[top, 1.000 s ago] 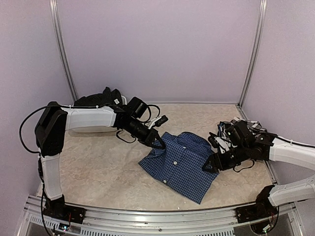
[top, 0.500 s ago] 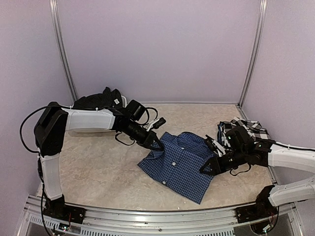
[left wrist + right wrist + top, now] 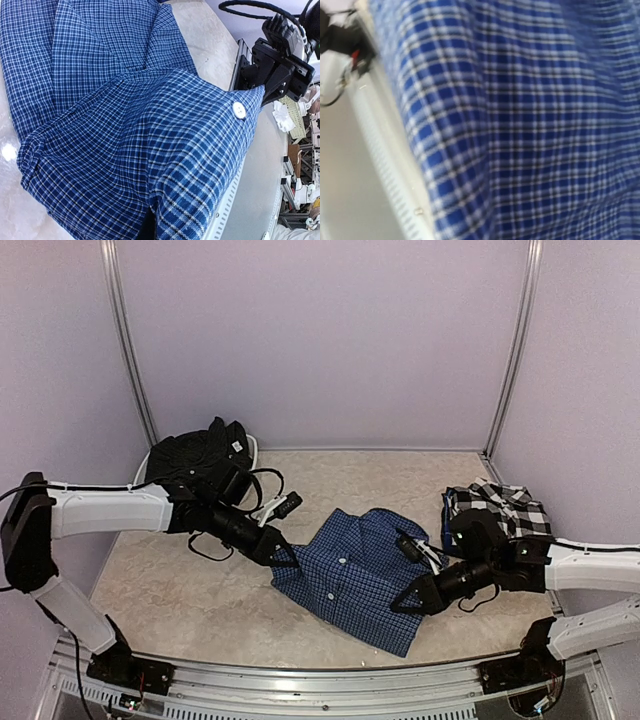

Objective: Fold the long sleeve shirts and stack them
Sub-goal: Fold the 2/3-rectangle-folded shirt at the center of the board.

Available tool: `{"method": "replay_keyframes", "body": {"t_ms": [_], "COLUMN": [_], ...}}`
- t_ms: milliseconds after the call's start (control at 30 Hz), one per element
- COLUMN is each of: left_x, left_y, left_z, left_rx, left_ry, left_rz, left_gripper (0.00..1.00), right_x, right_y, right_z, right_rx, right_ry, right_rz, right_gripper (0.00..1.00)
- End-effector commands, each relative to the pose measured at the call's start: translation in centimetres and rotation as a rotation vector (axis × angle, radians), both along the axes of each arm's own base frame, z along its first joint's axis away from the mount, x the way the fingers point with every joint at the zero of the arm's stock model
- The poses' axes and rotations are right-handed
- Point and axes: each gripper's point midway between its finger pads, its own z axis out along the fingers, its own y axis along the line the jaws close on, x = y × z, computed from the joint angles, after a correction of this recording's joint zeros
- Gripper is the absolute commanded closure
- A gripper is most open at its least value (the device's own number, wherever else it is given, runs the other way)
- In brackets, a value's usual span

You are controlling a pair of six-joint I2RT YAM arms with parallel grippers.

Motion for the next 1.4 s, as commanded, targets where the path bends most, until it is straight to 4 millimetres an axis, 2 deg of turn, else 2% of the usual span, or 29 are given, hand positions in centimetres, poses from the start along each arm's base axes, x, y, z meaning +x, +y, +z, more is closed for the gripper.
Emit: {"method": "replay_keyframes", "body": {"t_ms": [0, 33, 233, 400, 500, 567, 700, 767, 933, 1033, 1167, 1267, 1300, 1367], "left_x": [-2.8, -3.5, -6.4, -8.4, -8.7, -8.1, -6.1, -4.7, -0.2, 2.9, 6.4, 9.1, 10.0, 11.5], "left_y": [1.4, 1.9, 4.9, 6.3, 6.6, 6.5, 5.4, 4.4, 2.3, 0.7, -1.6, -2.3, -2.4, -2.7], "left_z": [1.2, 1.9, 3.4, 5.2, 6.6, 7.5, 7.9, 7.5, 7.7, 6.9, 3.8, 1.9, 0.5, -0.5], "left_rx": [0.007, -0.002, 0.016, -0.014, -0.051, -0.069, -0.088, -0.093, -0.128, -0.122, -0.115, -0.085, -0.062, -0.058], "left_ry": [-0.01, -0.014, 0.014, 0.024, 0.012, -0.001, -0.003, 0.011, 0.023, 0.045, 0.105, 0.106, 0.123, 0.126], "left_rz": [0.021, 0.024, 0.055, 0.072, 0.082, 0.094, 0.088, 0.079, 0.09, 0.088, 0.075, 0.089, 0.102, 0.11], "left_gripper": [1.0, 1.0, 1.0, 1.0, 1.0, 1.0, 1.0, 1.0, 0.97, 0.97, 0.96, 0.93, 0.92, 0.86], "right_x": [-2.8, -3.4, -6.7, -8.9, -8.7, -7.6, -4.7, -2.9, 1.7, 4.0, 6.9, 9.0, 9.7, 11.0], "right_y": [1.6, 1.9, 3.9, 5.6, 5.8, 5.3, 4.1, 3.1, 0.9, 0.0, -1.2, -2.3, -2.6, -3.2], "right_z": [2.3, 2.6, 3.1, 3.8, 5.1, 5.1, 5.1, 4.7, 4.6, 4.2, 2.6, 1.5, 1.4, 1.1], "right_rx": [0.101, 0.11, 0.147, 0.17, 0.204, 0.166, 0.12, 0.11, 0.113, 0.101, 0.073, 0.052, 0.056, 0.049], "right_ry": [0.04, 0.048, 0.106, 0.143, 0.127, 0.107, 0.094, 0.104, 0.097, 0.095, 0.113, 0.105, 0.094, 0.078], "right_rz": [0.08, 0.092, 0.167, 0.221, 0.208, 0.163, 0.069, 0.019, -0.056, -0.082, -0.12, -0.156, -0.166, -0.193], "right_gripper": [1.0, 1.0, 1.0, 1.0, 1.0, 1.0, 1.0, 1.0, 1.0, 1.0, 0.95, 0.92, 0.91, 0.89]}}
